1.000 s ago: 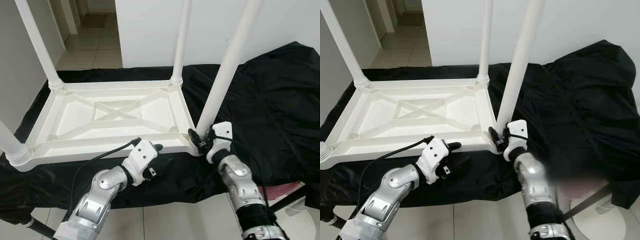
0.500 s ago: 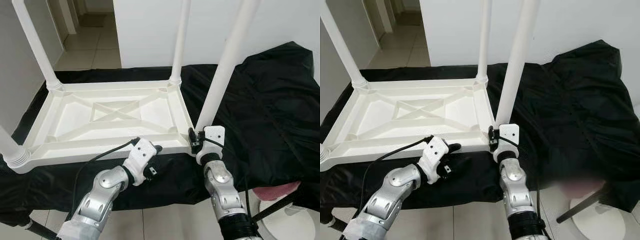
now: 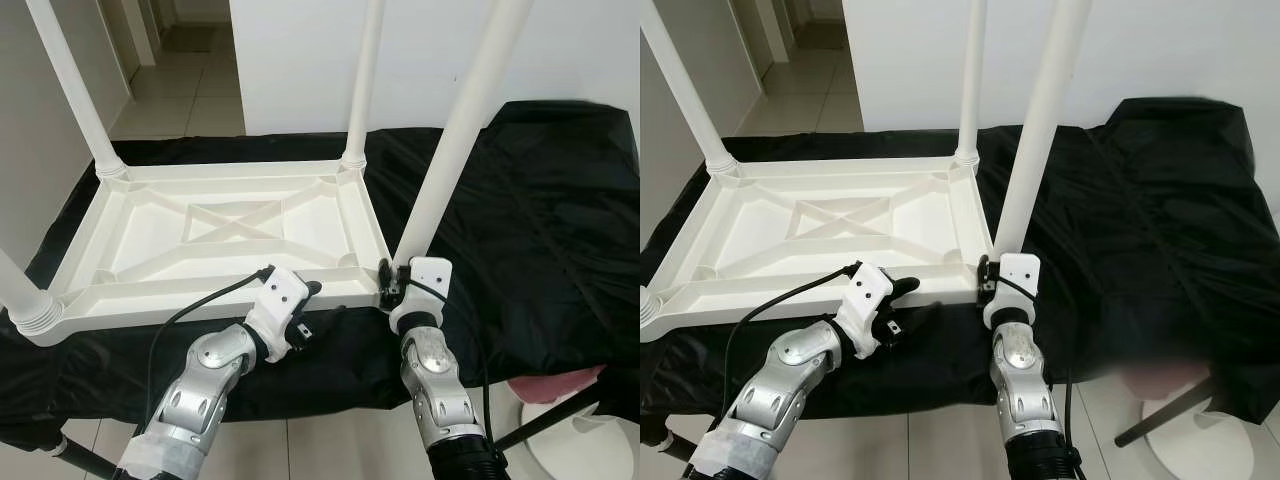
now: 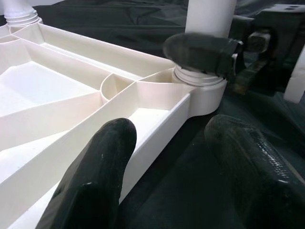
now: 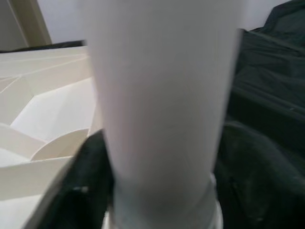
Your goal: Building children table
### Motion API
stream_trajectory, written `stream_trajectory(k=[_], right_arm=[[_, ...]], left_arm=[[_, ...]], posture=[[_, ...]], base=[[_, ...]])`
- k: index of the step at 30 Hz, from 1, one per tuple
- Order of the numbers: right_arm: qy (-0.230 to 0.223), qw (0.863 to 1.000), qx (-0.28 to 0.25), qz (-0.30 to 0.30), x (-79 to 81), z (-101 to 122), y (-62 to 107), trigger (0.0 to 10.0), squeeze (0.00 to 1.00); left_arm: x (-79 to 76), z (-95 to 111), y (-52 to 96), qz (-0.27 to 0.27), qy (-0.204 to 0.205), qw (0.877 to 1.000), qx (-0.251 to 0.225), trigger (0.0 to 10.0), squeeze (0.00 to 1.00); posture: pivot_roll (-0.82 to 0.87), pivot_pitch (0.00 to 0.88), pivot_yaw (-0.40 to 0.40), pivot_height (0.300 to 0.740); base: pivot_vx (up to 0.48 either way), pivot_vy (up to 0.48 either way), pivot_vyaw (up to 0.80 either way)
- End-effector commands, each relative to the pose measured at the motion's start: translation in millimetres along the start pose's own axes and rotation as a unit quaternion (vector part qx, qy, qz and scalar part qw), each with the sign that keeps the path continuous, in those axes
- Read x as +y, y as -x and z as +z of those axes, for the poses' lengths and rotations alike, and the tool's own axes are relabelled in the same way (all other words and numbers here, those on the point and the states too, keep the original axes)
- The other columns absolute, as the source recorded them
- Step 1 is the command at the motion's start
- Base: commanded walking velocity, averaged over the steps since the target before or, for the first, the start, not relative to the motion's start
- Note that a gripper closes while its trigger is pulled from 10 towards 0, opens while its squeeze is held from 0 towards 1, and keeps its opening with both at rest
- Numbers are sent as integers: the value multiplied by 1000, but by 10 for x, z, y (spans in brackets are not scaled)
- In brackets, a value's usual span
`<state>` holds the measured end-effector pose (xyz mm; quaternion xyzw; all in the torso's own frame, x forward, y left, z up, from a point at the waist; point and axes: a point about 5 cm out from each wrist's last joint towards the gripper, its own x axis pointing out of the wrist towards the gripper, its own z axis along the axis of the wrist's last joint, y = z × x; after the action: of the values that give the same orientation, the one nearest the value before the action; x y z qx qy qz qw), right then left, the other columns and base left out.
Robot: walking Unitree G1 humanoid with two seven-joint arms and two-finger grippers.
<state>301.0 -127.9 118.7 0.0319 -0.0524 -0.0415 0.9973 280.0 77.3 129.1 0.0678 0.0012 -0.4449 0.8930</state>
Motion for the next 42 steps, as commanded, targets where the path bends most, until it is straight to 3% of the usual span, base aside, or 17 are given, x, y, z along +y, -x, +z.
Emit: stream_trajectory(k=[1,2,4,6,8,23,25,27,33,38,42], right_arm=[[-5,1000,0,-8,-49,-19,21,10000,1000],[-10,1000,-5,-10,-116,-11,19,10000,0],[-14,1000,-11,-11,-157,-4,16,10000,0],[-10,1000,-19,-6,-178,6,10,10000,0],[-11,1000,-20,-10,-199,8,0,10000,0],[-8,1000,-23,13,-138,-20,-26,10000,0],[7,999,-29,40,-57,-28,-31,10000,0],[12,998,-31,49,-38,-26,-37,10000,0],[30,996,-44,69,-21,6,-103,10000,0],[36,995,-49,80,-105,69,-212,10000,0],[42,992,-53,110,-56,70,-211,10000,0]], left_arm=[[92,-28,3,59,3,998,13,10000,0],[176,-8,7,80,10,997,8,10000,0],[274,12,22,110,13,994,4,10000,0],[404,65,32,155,53,986,-20,10000,0],[448,91,31,172,68,982,-32,10000,0],[444,41,-36,204,68,976,-27,10000,0],[484,25,-93,253,80,964,-29,10000,0],[485,28,-108,261,82,961,-33,10000,0],[482,73,-153,258,71,963,-46,10000,0],[501,180,-219,224,31,973,-54,10000,0],[536,180,-217,213,16,976,-49,10000,0]], posture=[[-15,0,32,740],[-24,0,41,740],[-38,0,62,740],[-43,0,64,740],[-43,0,67,740],[-38,0,102,740],[-53,0,144,740],[-53,0,144,740],[-59,0,177,740],[-48,0,167,740],[-51,0,182,740]], base=[[0,0,0],[0,0,0],[0,0,0],[0,0,0],[0,0,0],[0,0,0],[0,0,0],[0,0,0],[0,0,0],[0,0,0],[0,0,0]])
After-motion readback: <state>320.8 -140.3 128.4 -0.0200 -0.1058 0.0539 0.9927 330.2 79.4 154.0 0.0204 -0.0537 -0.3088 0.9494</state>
